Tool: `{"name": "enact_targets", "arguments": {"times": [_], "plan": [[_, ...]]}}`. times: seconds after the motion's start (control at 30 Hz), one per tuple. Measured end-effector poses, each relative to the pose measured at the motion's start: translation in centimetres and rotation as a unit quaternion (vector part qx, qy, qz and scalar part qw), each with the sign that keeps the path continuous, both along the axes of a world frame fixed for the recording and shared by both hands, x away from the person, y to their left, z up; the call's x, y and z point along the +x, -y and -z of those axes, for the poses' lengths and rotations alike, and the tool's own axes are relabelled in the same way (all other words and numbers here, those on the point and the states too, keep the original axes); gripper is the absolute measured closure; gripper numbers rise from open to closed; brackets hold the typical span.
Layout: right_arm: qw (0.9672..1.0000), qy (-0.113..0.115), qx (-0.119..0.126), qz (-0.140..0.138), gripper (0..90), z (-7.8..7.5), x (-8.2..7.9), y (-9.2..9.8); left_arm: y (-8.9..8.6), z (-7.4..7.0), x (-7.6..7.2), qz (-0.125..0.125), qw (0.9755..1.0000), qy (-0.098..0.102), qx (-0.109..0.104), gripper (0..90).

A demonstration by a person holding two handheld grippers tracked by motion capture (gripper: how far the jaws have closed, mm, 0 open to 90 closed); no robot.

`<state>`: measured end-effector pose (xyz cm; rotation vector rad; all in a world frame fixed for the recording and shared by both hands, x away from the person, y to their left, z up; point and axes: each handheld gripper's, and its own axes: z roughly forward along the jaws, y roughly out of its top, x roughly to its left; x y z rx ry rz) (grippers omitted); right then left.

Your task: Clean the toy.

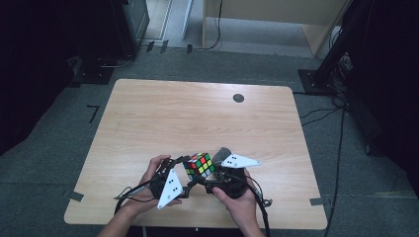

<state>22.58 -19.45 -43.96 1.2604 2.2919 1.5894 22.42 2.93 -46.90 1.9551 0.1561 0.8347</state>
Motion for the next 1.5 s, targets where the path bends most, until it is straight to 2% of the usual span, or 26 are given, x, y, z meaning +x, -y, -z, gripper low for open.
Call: {"name": "enact_targets", "arguments": {"times": [0.2, 0.27, 0.3, 0.37, 0.43, 0.47, 0.57, 0.63, 0.7, 0.77, 0.8, 0.83, 0.9, 0.93, 0.97, 1.07, 1.13, 1.17, 1.23, 1.3, 1.33, 1.4, 1.5], "plan": [[0.9996, -0.024, -0.004, -0.014, 34.3, 0.0, 0.4, 0.1, 0.0, 0.2, -0.1, 0.006, 0.9999, -0.002, 0.011, 32.6], [0.9995, -0.027, 0.011, -0.015, 33.5, 0.1, 0.6, 0.3, -0.1, 0.0, 0.0, 0.008, 0.9999, -0.014, -0.001, 33.8], [0.9993, -0.025, 0.023, -0.016, 32.1, 0.1, 0.6, 0.5, -0.2, -0.1, 0.1, 0.008, 0.9997, -0.023, -0.008, 33.9], [0.9991, -0.014, 0.038, -0.014, 26.2, -0.1, 0.6, 0.9, -0.3, -0.2, 0.3, 0.002, 0.9995, -0.029, -0.009, 34.0], [0.9986, 0.004, 0.050, -0.016, 22.5, -0.4, 0.6, 1.4, -0.5, -0.3, 0.5, -0.007, 0.9990, -0.042, -0.012, 34.0], [0.9983, 0.016, 0.056, -0.007, 21.2, -0.6, 0.5, 1.8, -0.7, -0.3, 0.8, -0.010, 0.9983, -0.054, -0.019, 34.1], [0.9955, 0.059, 0.060, 0.043, 18.2, -1.2, 0.3, 3.0, -1.3, -0.5, 1.5, -0.014, 0.9943, -0.096, -0.044, 34.1], [0.9925, 0.081, 0.052, 0.075, 18.3, -1.3, 0.4, 4.0, -2.0, -0.7, 2.2, -0.016, 0.9895, -0.128, -0.065, 34.1], [0.9890, 0.105, 0.023, 0.102, 19.2, -1.2, 0.6, 4.7, -2.6, -0.9, 2.7, -0.018, 0.9851, -0.150, -0.083, 34.1], [0.9826, 0.138, -0.030, 0.121, 26.3, -0.9, 0.7, 5.6, -3.3, -1.1, 3.2, -0.017, 0.9798, -0.171, -0.103, 34.1], [0.9798, 0.152, -0.053, 0.118, 28.1, -0.7, 0.8, 6.1, -3.7, -1.1, 3.5, -0.019, 0.9765, -0.182, -0.115, 34.1], [0.9784, 0.162, -0.077, 0.103, 29.2, -0.3, 0.9, 6.6, -4.0, -1.2, 3.8, -0.021, 0.9742, -0.189, -0.122, 34.1], [0.9795, 0.167, -0.090, 0.069, 32.5, 0.5, 1.2, 7.2, -4.5, -1.2, 4.1, -0.028, 0.9694, -0.202, -0.136, 34.0], [0.9811, 0.162, -0.094, 0.050, 33.1, 1.0, 1.3, 7.3, -4.6, -1.2, 4.3, -0.030, 0.9675, -0.208, -0.141, 34.1], [0.9813, 0.158, -0.105, 0.035, 33.5, 1.5, 1.5, 7.3, -4.8, -1.2, 4.4, -0.033, 0.9664, -0.211, -0.143, 34.1], [0.9791, 0.150, -0.137, 0.002, 32.6, 3.0, 1.7, 6.6, -4.9, -1.2, 4.5, -0.037, 0.9642, -0.218, -0.147, 34.1], [0.9780, 0.138, -0.152, -0.035, 31.7, 3.9, 1.7, 6.0, -5.0, -1.2, 4.6, -0.038, 0.9629, -0.221, -0.150, 34.1], [0.9756, 0.135, -0.160, -0.065, 31.4, 4.3, 1.6, 5.7, -5.0, -1.2, 4.6, -0.036, 0.9622, -0.223, -0.152, 34.1], [0.9710, 0.130, -0.175, -0.097, 30.8, 4.9, 1.4, 5.4, -5.2, -1.2, 4.7, -0.030, 0.9609, -0.227, -0.156, 34.1], [0.9683, 0.119, -0.190, -0.111, 35.3, 5.6, 1.5, 5.4, -5.2, -1.2, 4.6, -0.027, 0.9606, -0.227, -0.159, 34.1], [0.9676, 0.110, -0.197, -0.114, 44.6, 5.9, 1.7, 5.5, -5.2, -1.2, 4.6, -0.031, 0.9611, -0.225, -0.157, 34.1], [0.9656, 0.100, -0.216, -0.104, 54.2, 6.5, 2.0, 5.6, -5.1, -1.2, 4.6, -0.037, 0.9620, -0.224, -0.152, 34.1], [0.9681, 0.085, -0.217, -0.092, 60.9, 7.2, 2.4, 5.8, -5.0, -1.2, 4.5, -0.033, 0.9629, -0.222, -0.150, 34.1]]}}
